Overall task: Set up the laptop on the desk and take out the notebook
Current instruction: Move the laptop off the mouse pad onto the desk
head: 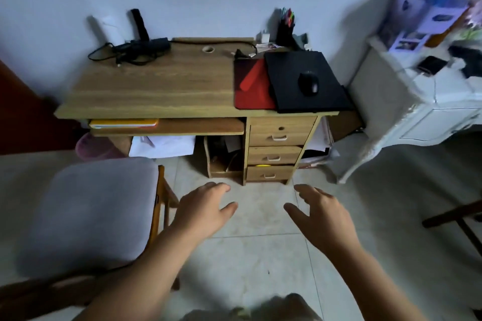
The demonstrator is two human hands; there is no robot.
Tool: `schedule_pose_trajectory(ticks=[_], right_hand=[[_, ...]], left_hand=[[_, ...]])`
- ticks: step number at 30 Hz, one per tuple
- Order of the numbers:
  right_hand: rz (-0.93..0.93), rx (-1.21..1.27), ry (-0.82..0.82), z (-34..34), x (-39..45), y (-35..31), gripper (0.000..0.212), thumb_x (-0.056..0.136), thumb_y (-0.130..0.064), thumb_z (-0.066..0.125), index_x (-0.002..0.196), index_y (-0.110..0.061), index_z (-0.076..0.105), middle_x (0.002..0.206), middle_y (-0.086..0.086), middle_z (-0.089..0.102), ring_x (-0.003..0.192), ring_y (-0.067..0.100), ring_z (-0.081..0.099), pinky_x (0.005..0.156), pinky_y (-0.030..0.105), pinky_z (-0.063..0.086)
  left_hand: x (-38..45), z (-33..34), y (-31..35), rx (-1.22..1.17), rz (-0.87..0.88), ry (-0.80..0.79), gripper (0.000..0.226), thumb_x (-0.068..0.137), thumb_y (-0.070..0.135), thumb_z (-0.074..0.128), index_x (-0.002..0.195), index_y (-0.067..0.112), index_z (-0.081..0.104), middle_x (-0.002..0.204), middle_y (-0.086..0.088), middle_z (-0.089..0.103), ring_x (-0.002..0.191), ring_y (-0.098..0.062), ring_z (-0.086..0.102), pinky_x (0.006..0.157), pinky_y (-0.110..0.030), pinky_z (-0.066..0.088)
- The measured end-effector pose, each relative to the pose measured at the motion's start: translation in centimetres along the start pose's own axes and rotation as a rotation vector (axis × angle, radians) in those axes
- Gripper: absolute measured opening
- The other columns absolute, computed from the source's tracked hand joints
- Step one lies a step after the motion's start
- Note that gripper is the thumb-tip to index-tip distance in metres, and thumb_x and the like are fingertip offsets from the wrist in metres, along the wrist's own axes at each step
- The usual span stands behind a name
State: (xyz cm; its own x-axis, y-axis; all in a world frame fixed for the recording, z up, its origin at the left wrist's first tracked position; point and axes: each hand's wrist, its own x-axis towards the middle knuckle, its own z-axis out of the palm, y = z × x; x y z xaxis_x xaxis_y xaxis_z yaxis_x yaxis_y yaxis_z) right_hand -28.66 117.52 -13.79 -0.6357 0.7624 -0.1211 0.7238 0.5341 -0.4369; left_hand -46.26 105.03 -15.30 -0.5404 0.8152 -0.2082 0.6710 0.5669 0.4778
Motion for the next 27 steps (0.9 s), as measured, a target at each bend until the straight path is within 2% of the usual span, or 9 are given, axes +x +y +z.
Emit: schedule_pose_trajectory(ticks=[5, 12, 19, 22, 27], right_hand=[[-0.015, -0.004, -0.013, -1.4, 10.1, 1.8, 0.044, 0.082, -0.044, 0.059, 0.12, -0.02, 0.054, 0.115, 0.005, 0.066, 0.102, 0.025, 0.062, 0.08, 0.039, 0.053], [-0.119, 0.017, -0.075, -3.6, 23.9, 2.0, 0.043, 0.083, -0.042, 0.057, 0.121, -0.023, 0.052, 0.115, 0.004, 0.065, 0.101, 0.024, 0.061, 0.08, 0.039, 0.053], [-0.174, 0.032, -0.109, -4.0, 34.3, -1.1, 0.041, 0.083, -0.039, 0.058, 0.118, -0.019, 0.054, 0.111, 0.002, 0.066, 0.1, 0.022, 0.061, 0.082, 0.038, 0.052], [-0.156, 0.049, -0.098, -3.7, 37.7, -2.3, 0.038, 0.083, -0.039, 0.059, 0.116, -0.018, 0.056, 0.108, 0.002, 0.066, 0.097, 0.02, 0.061, 0.08, 0.036, 0.052], [-0.044, 0.087, -0.045, -3.1, 43.1, -4.4, 0.041, 0.083, -0.04, 0.059, 0.119, -0.02, 0.054, 0.111, 0.001, 0.065, 0.102, 0.019, 0.061, 0.083, 0.037, 0.051]], left_hand=[[9.5, -0.7, 2.5, 0.064, 0.014, 0.029, 0.043, 0.086, 0.044, 0.053, 0.125, 0.027, 0.05, 0.126, 0.005, 0.058, 0.11, -0.017, 0.056, 0.086, -0.032, 0.048], [20.1, -3.4, 3.4, 0.054, -0.1, 0.087, 0.042, 0.084, 0.045, 0.055, 0.122, 0.027, 0.053, 0.121, 0.006, 0.061, 0.105, -0.015, 0.058, 0.082, -0.03, 0.047], [28.2, -7.0, 1.9, -0.01, -0.162, 0.146, 0.044, 0.086, 0.042, 0.055, 0.125, 0.024, 0.051, 0.124, 0.001, 0.06, 0.107, -0.017, 0.057, 0.088, -0.034, 0.048], [31.9, -8.0, 0.6, -0.008, -0.143, 0.107, 0.045, 0.087, 0.043, 0.053, 0.128, 0.026, 0.048, 0.124, 0.002, 0.06, 0.105, -0.015, 0.059, 0.086, -0.032, 0.049], [39.3, -10.4, -1.7, 0.024, -0.043, 0.073, 0.042, 0.086, 0.044, 0.053, 0.125, 0.026, 0.051, 0.121, 0.003, 0.061, 0.104, -0.016, 0.058, 0.085, -0.031, 0.049]])
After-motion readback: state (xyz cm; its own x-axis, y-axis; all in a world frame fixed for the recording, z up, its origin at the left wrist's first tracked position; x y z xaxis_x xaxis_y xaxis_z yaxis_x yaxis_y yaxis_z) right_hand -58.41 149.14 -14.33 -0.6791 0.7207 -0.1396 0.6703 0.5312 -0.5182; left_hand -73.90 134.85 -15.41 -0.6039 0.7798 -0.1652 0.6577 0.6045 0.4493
